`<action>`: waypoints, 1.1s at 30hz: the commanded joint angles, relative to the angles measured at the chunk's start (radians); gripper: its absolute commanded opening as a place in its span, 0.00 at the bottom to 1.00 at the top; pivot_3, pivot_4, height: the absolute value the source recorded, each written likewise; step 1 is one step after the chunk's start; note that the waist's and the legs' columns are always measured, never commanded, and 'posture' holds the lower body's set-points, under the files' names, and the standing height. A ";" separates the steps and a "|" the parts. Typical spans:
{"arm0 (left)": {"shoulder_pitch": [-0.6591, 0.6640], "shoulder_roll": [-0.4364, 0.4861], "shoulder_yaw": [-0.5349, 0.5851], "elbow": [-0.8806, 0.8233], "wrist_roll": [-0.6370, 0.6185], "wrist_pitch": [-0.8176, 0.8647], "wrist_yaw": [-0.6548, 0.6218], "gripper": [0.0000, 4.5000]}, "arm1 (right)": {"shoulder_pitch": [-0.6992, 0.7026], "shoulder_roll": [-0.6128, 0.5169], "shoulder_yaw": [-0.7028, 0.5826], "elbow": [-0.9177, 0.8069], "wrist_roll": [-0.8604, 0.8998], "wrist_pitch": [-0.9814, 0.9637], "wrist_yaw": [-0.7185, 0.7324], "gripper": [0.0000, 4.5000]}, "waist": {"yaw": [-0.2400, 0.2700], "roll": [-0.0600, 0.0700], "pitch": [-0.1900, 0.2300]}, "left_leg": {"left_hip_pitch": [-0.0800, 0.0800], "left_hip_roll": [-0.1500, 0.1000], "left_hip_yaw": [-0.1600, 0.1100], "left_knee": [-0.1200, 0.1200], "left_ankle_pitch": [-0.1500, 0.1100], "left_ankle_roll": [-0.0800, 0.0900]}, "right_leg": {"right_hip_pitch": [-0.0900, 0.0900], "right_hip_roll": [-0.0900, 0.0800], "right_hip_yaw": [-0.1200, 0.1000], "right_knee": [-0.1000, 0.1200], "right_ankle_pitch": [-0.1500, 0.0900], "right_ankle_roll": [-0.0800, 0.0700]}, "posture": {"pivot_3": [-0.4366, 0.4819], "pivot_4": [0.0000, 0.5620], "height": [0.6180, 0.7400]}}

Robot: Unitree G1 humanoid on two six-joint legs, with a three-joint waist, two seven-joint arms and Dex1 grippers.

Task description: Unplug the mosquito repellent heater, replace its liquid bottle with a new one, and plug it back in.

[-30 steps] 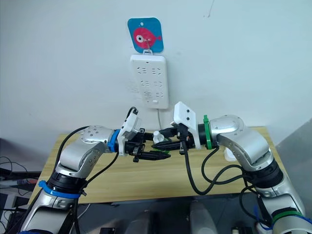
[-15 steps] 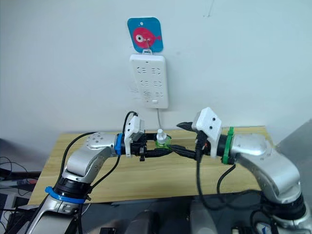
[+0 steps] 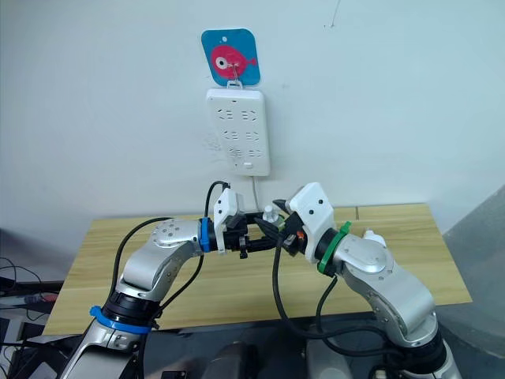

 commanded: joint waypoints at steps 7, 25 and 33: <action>0.009 0.045 0.024 -0.061 -0.070 -0.010 -0.097 0.51 | -0.166 -0.161 -0.026 0.142 0.093 -0.111 0.361 0.21 | 0.001 0.000 0.000 | 0.001 0.000 0.000 0.000 0.000 0.000 | 0.001 0.002 0.000 0.000 0.000 0.000 | 0.32 0.27 0.94; 0.003 0.102 0.033 -0.026 -0.094 -0.022 -0.166 0.51 | -0.334 -0.351 -0.130 0.264 0.171 -0.089 0.638 0.78 | 0.007 0.000 0.000 | -0.002 0.001 -0.002 0.005 0.000 0.000 | 0.001 0.000 0.000 0.000 0.000 0.000 | 0.29 0.27 0.94; 0.002 0.026 0.041 -0.025 -0.107 -0.030 -0.091 0.51 | -0.149 -0.159 -0.126 -0.001 0.175 0.012 0.260 0.78 | 0.004 0.000 -0.002 | -0.003 0.001 -0.003 0.007 -0.001 0.000 | 0.001 0.000 0.001 0.001 0.000 0.000 | 0.27 0.26 0.94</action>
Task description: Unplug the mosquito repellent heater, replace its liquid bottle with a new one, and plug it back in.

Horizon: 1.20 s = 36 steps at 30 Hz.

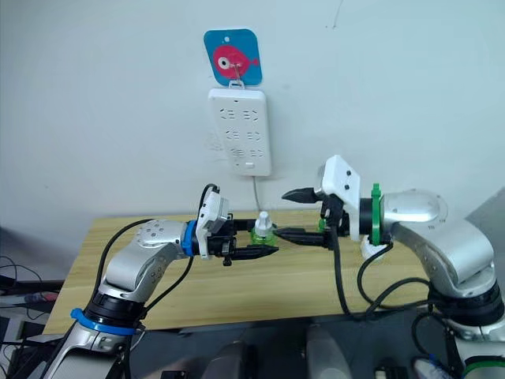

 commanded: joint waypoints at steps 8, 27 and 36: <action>-0.010 -0.049 0.007 -0.041 -0.018 -0.023 0.034 0.51 | 0.017 0.193 0.099 0.001 -0.090 -0.013 -0.261 0.78 | -0.006 0.001 -0.005 | 0.000 0.000 0.000 0.000 0.000 0.000 | 0.000 0.000 0.000 0.000 0.000 0.000 | 0.26 0.24 0.94; 0.003 -0.039 0.014 -0.050 -0.022 -0.027 0.049 0.51 | 0.110 -0.062 -0.101 -0.089 0.150 0.105 -0.143 0.78 | -0.007 0.000 -0.007 | 0.000 0.000 0.001 0.000 0.000 0.001 | 0.001 0.004 -0.001 0.000 0.000 0.000 | 0.28 0.25 0.94; 0.002 -0.038 0.006 -0.058 -0.021 -0.027 0.040 0.51 | 0.002 0.096 0.070 -0.007 0.013 0.054 -0.266 0.78 | -0.007 0.002 -0.009 | 0.001 0.001 0.002 0.001 0.000 0.000 | 0.001 0.008 0.000 0.000 0.000 0.000 | 0.27 0.25 0.94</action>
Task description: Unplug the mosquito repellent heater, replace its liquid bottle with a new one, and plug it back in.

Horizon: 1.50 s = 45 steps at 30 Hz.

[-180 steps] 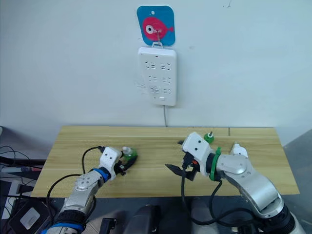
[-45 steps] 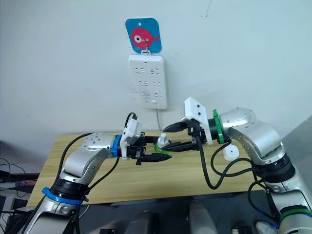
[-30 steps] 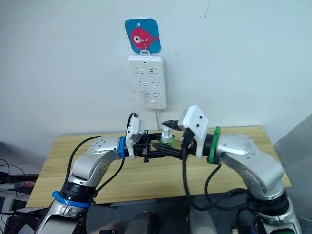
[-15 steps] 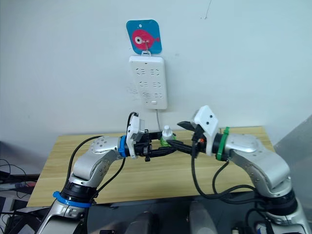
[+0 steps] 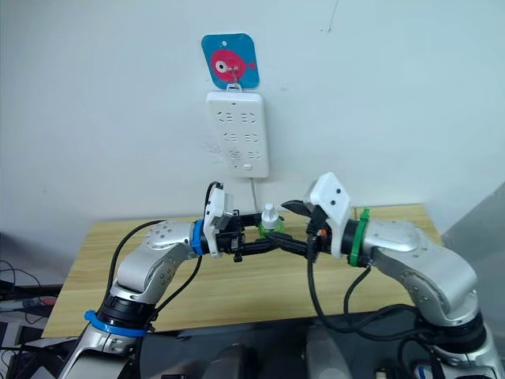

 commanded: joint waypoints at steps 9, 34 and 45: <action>0.011 0.006 0.003 -0.063 -0.012 -0.010 -0.006 0.51 | -0.015 -0.004 -0.058 0.065 -0.008 -0.037 0.032 0.78 | 0.002 0.001 -0.001 | 0.000 0.000 -0.001 0.000 0.000 0.000 | 0.000 -0.001 0.000 0.000 0.000 0.000 | 0.28 0.24 0.94; 0.001 0.011 -0.012 -0.039 0.013 -0.042 -0.036 0.51 | -0.093 0.002 -0.107 0.043 0.280 0.121 -0.026 0.70 | -0.002 0.003 -0.005 | 0.000 0.001 0.000 0.000 0.000 0.000 | 0.001 0.001 0.001 0.000 0.000 0.000 | 0.27 0.23 0.94; 0.020 0.020 -0.008 -0.035 0.027 -0.049 -0.043 0.51 | -0.104 0.008 -0.109 0.028 0.297 0.105 -0.026 0.07 | -0.002 0.003 -0.005 | 0.000 0.001 0.000 0.000 0.000 0.000 | 0.001 0.001 0.000 0.000 0.000 0.000 | 0.27 0.23 0.94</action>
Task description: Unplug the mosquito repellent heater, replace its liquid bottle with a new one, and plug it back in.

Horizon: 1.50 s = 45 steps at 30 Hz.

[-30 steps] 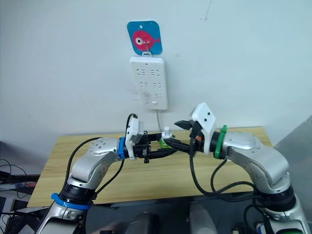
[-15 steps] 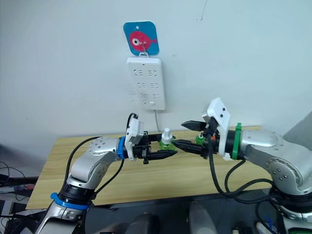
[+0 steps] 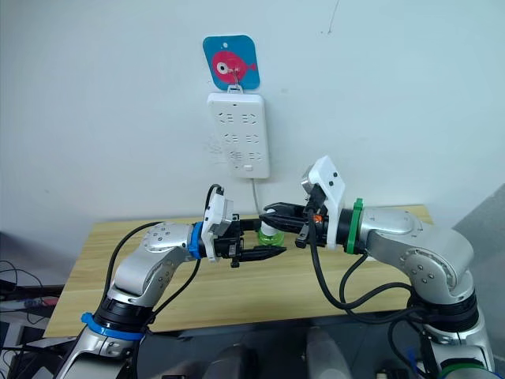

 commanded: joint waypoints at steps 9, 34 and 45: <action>0.101 0.142 -0.008 0.063 0.107 -0.039 -0.016 0.51 | 0.046 -0.060 -0.082 -0.045 -0.141 -0.161 -0.057 0.07 | -0.002 0.000 -0.001 | 0.000 0.000 0.000 -0.001 0.000 0.000 | 0.000 0.000 0.000 0.000 0.000 0.000 | 0.28 0.26 0.94; 0.325 0.309 0.059 -0.256 0.036 0.129 0.026 0.51 | 0.239 0.288 0.074 1.100 -0.847 -1.154 -0.232 0.07 | 0.027 0.006 0.032 | 0.007 0.002 0.003 -0.002 0.000 0.000 | 0.005 0.001 0.002 -0.001 0.000 0.000 | 0.40 0.45 0.94; 0.272 0.262 0.028 -0.234 0.024 0.138 0.045 0.51 | 0.387 0.250 0.008 0.658 -0.720 -0.986 -0.128 0.91 | 0.032 0.009 0.037 | 0.007 0.002 0.002 -0.002 0.000 0.000 | 0.005 0.001 0.002 -0.001 0.000 0.000 | 0.36 0.42 0.94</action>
